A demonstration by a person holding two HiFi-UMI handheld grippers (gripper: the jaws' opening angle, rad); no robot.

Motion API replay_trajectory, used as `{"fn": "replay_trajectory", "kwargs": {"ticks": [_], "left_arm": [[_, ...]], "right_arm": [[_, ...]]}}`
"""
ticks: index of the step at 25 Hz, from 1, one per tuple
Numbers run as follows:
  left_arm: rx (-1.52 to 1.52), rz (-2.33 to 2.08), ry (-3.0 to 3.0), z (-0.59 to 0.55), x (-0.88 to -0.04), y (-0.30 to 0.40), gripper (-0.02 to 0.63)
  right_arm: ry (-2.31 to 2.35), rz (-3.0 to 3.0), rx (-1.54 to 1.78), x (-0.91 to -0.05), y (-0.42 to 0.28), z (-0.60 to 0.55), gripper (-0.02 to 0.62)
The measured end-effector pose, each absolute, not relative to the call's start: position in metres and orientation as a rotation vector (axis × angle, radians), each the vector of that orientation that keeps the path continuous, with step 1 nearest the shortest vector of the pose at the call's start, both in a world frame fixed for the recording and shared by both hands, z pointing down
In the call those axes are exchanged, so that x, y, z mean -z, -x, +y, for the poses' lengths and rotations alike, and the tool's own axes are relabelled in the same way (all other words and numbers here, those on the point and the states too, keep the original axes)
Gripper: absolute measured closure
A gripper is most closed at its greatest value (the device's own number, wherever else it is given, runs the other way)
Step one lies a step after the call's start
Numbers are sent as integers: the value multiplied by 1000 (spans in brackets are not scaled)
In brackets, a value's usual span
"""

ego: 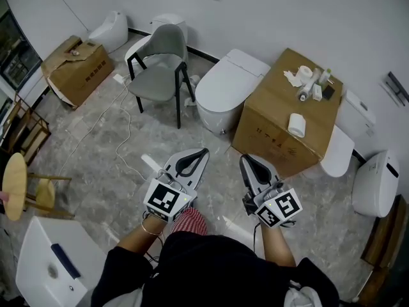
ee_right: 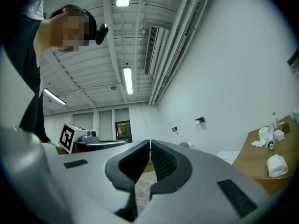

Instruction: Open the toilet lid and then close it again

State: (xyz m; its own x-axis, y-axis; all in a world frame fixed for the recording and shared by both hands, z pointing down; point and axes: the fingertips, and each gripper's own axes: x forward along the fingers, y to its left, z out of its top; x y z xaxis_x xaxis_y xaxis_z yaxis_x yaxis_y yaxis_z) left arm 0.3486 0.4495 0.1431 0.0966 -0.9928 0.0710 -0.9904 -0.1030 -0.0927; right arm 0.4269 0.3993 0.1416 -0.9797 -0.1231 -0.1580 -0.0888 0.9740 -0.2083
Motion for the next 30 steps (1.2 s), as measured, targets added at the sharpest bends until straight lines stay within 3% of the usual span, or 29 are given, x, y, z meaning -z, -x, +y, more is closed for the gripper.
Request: {"fn": "replay_trajectory", "kwargs": {"ticks": [30], "left_arm": [[133,1969,2470,390,-147,-122,601]], "right_arm": [[328,2967,260,-136,-205,342,574]]}}
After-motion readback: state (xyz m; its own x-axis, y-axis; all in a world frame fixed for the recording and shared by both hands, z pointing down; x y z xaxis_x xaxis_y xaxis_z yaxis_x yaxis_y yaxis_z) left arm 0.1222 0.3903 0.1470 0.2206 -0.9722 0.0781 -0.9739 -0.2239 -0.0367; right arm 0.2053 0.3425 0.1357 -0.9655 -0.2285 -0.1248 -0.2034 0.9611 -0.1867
